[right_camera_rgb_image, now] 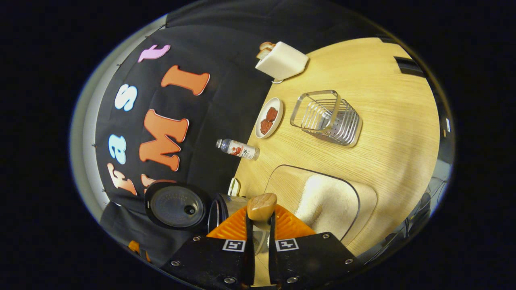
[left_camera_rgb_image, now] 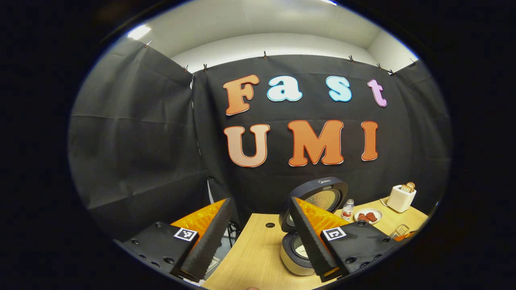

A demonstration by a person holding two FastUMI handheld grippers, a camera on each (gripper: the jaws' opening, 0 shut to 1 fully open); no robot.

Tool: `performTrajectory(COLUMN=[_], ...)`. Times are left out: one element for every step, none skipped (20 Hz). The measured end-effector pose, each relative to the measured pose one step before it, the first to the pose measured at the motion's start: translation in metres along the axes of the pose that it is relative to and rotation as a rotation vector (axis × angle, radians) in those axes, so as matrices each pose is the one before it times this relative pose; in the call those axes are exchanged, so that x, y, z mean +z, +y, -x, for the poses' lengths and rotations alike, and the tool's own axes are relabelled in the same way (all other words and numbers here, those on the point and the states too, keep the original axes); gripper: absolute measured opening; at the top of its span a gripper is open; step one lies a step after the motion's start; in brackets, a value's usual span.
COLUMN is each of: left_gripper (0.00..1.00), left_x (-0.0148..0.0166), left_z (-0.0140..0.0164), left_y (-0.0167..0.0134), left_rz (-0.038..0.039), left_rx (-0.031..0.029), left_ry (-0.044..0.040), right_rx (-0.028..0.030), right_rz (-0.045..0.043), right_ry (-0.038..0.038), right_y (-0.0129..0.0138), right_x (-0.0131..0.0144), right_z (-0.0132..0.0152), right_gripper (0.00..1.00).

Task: Close the left gripper, press the button to open the rice cooker; take a wooden spoon from the chopstick holder with the right hand, scoop a spoonful of rice and pour it into the rice cooker, then put the wooden spoon back into the chopstick holder.

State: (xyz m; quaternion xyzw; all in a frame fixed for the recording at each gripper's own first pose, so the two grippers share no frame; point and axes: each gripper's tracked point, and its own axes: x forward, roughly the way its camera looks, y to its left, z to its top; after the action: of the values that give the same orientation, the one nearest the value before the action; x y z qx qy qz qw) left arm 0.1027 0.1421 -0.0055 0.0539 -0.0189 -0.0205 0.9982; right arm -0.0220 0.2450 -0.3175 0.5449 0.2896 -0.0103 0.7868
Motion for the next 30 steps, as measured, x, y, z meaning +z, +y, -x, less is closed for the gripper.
performTrajectory(left_gripper=[0.97, 0.97, 0.96, 0.97, 0.97, 0.96, 0.96, 0.97, 0.97, 0.97, 0.96, 0.97, 0.97, 0.97, 0.97, 0.97, 0.97, 0.97, 0.97, 0.97, 1.00, 0.94, 0.94, 0.94, 0.94, 0.96, 0.94, 0.94, 0.94, 0.97], left_x=[0.00171, 0.00177, 0.00002, 0.00191, 0.00215, 0.00277, 0.00079, 0.00149, 0.00179, 0.00180, 0.00152, 0.00024, 0.00156, 0.00258, 0.00091, 0.00222, 0.00100, 0.00154, 0.00059, -0.00079, -0.00057, 0.00128, -0.00083, -0.00001, -0.00142, -0.00066, -0.00158, -0.00011, -0.00028, -0.00046], left_z=[0.00031, 0.00054, 0.00038, 0.00114, 0.00083, 0.00164, 0.00087, 0.00176, 0.00111, 0.00136, 0.00228, 0.00270, 0.00110, 0.00172, 0.00305, 0.00057, 0.00084, 0.00187, 0.00014, 0.00172, 0.00100, 0.00073, 0.00135, 0.00113, 0.00014, 0.00073, 0.00022, 0.00048, 0.00074, 0.00143], left_y=[-0.00157, -0.00166, -0.00161, -0.00106, -0.00045, -0.00116, -0.00166, -0.00032, 0.00066, 0.00018, -0.00044, 0.00007, 0.00006, 0.00151, 0.00137, 0.00228, 0.00263, 0.00312, 0.00196, 0.00155, -0.00023, 0.00047, 0.00088, 0.00141, 0.00067, 0.00113, 0.00020, 0.00153, 0.00158, 0.00149], left_rz=[-0.00047, -0.00082, -0.00120, -0.00027, 0.00086, 0.00327, 0.00366, 0.00211, 0.00088, 0.00081, 0.00161, 0.00225, 0.00309, 0.00371, 0.00374, 0.00388, 0.00443, 0.00424, 0.00407, 0.00277, 0.00510, 0.00598, 0.00521, 0.00435, 0.00333, 0.00313, 0.00168, 0.00248, 0.00225, 0.00151], left_rx=[-0.00265, -0.00361, -0.00118, -0.00227, -0.00150, -0.00364, -0.00288, -0.00146, 0.00106, 0.00054, 0.00032, -0.00029, -0.00037, -0.00038, 0.00123, 0.00213, 0.00335, 0.00420, 0.00379, 0.00255, -0.00284, -0.00322, -0.00165, 0.00121, 0.00027, -0.00058, 0.00001, 0.00173, -0.00019, 0.00138], left_ry=[-0.00423, -0.00388, -0.00327, -0.00482, -0.00438, -0.00377, -0.00332, -0.00419, -0.00467, -0.00530, -0.00458, -0.00343, -0.00321, -0.00475, -0.00499, -0.00393, -0.00494, -0.00285, 0.00093, 0.00595, 0.00309, 0.00309, 0.00307, 0.00222, 0.00309, 0.00341, 0.00270, 0.00133, 0.00264, 0.00215], right_rx=[0.00496, 0.00585, 0.00549, 0.00610, 0.00456, 0.00403, 0.00676, 0.00868, 0.01038, 0.01182, 0.01153, 0.01143, 0.00827, 0.00600, 0.00621, 0.00954, 0.00981, 0.01433, 0.01286, 0.01098, 0.01287, 0.01086, 0.01046, 0.01183, 0.01203, 0.01238, 0.00961, 0.00852, 0.00834, 0.00644], right_rz=[-0.04992, -0.05471, -0.04536, -0.03177, -0.01615, -0.00618, -0.00070, -0.00047, -0.00272, -0.00494, -0.00483, -0.00189, 0.00036, -0.00150, -0.00359, -0.00597, -0.00753, -0.00850, -0.00869, -0.00637, -0.00123, -0.00040, -0.00124, -0.00410, -0.00336, -0.00461, -0.00097, 0.00190, 0.00746, 0.00461], right_ry=[-0.00321, -0.00135, -0.00397, -0.00615, -0.00430, -0.00093, -0.00111, -0.00034, -0.00149, 0.00006, -0.00233, -0.00031, -0.00084, 0.00071, -0.00037, 0.00215, -0.00113, 0.00100, -0.00221, 0.00076, 0.00132, 0.00151, 0.00338, 0.00361, 0.00505, 0.00573, 0.00363, 0.00491, 0.00463, 0.00892], right_y=[-0.00301, -0.00017, -0.00252, -0.00191, 0.00008, 0.00201, 0.00258, 0.00440, 0.00482, 0.00651, 0.00669, 0.00529, 0.00494, 0.00411, 0.00423, 0.00489, 0.00469, 0.00592, 0.00567, 0.00561, 0.00632, 0.00745, 0.00789, 0.00803, 0.00749, 0.00809, 0.00749, 0.00674, 0.00692, 0.00778], right_x=[0.00537, 0.00282, 0.00480, 0.00285, 0.00283, 0.00125, 0.00198, 0.00156, 0.00279, 0.00042, 0.00287, 0.00089, 0.00107, 0.00129, 0.00141, 0.00015, 0.00003, 0.00121, 0.00141, -0.00063, -0.00027, -0.00080, -0.00073, -0.00144, -0.00121, -0.00169, -0.00178, -0.00200, -0.00171, -0.00371], right_z=[-0.00064, 0.00184, 0.00249, 0.00409, 0.00275, 0.00246, 0.00162, 0.00225, 0.00247, 0.00215, 0.00226, 0.00162, 0.00141, 0.00171, 0.00112, 0.00155, 0.00259, 0.00249, 0.00175, 0.00127, 0.00108, 0.00074, 0.00038, 0.00057, -0.00100, -0.00081, -0.00195, -0.00254, -0.00309, -0.00385], right_gripper=[0.13, 0.13, 0.13, 0.13, 0.13, 0.13, 0.13, 0.13, 0.13, 0.13, 0.13, 0.13, 0.13, 0.13, 0.13, 0.13, 0.13, 0.13, 0.13, 0.13, 0.13, 0.13, 0.13, 0.13, 0.13, 0.13, 0.13, 0.13, 0.13, 0.13])
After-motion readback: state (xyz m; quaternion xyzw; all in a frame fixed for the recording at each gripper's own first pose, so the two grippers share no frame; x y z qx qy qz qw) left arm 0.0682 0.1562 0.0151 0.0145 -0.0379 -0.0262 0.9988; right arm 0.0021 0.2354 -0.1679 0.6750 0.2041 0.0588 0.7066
